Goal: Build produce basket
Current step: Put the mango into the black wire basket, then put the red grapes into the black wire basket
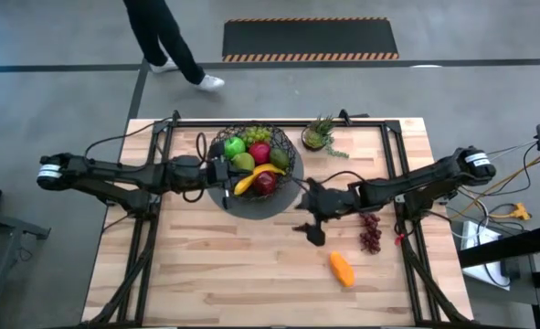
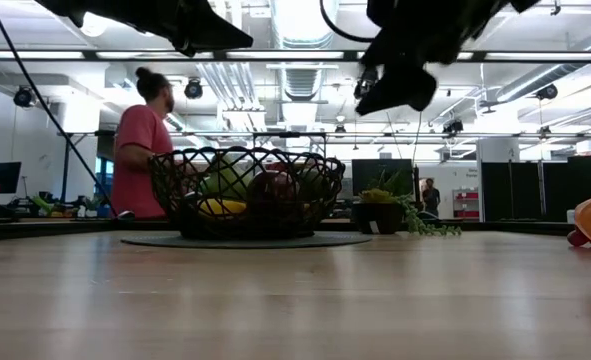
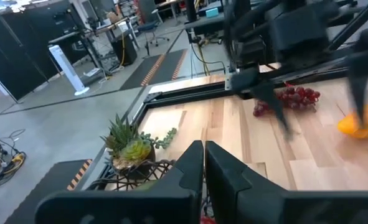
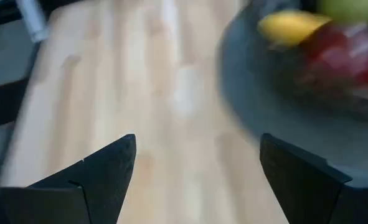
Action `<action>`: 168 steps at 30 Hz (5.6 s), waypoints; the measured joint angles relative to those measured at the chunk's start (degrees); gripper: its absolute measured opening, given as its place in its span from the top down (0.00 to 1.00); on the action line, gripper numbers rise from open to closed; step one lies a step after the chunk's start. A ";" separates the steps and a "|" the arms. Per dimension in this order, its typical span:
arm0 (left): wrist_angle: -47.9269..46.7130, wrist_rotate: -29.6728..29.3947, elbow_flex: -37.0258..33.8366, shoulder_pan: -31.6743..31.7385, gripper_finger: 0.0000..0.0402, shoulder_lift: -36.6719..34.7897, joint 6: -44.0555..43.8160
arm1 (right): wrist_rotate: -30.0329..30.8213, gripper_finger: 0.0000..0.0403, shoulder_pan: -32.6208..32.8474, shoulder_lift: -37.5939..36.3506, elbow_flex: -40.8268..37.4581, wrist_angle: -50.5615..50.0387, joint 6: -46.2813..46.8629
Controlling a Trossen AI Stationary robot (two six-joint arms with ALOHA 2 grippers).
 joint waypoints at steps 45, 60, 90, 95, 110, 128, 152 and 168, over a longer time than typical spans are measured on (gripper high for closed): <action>-0.06 -0.04 0.15 0.00 1.00 -0.06 0.95 | -6.89 0.19 26.41 31.21 31.33 -59.68 58.34; -0.08 -0.07 0.05 0.00 1.00 -0.10 1.58 | -5.29 0.24 26.17 35.70 31.15 -56.24 55.23; 9.93 -0.32 -9.06 -3.85 1.00 -7.78 4.57 | 41.34 0.54 19.64 16.72 31.13 -54.40 31.89; 13.29 -0.33 -11.96 -3.85 1.00 -11.57 4.59 | 56.91 0.54 17.39 15.52 31.12 -42.23 16.19; 10.20 -0.39 -12.30 -3.82 1.00 -24.22 6.17 | 32.55 0.54 0.03 22.48 30.06 2.64 -27.94; 7.48 -0.42 -15.19 -3.82 1.00 -31.43 8.02 | 9.53 0.54 -13.82 24.97 9.06 51.89 -28.43; 7.61 -0.46 -15.38 -3.74 1.00 -30.68 9.07 | 9.11 0.38 -15.86 36.59 16.46 50.18 -24.04; 7.54 -0.48 -15.69 -3.76 1.00 -30.92 9.11 | 9.11 0.21 -15.84 34.56 16.68 47.71 -23.30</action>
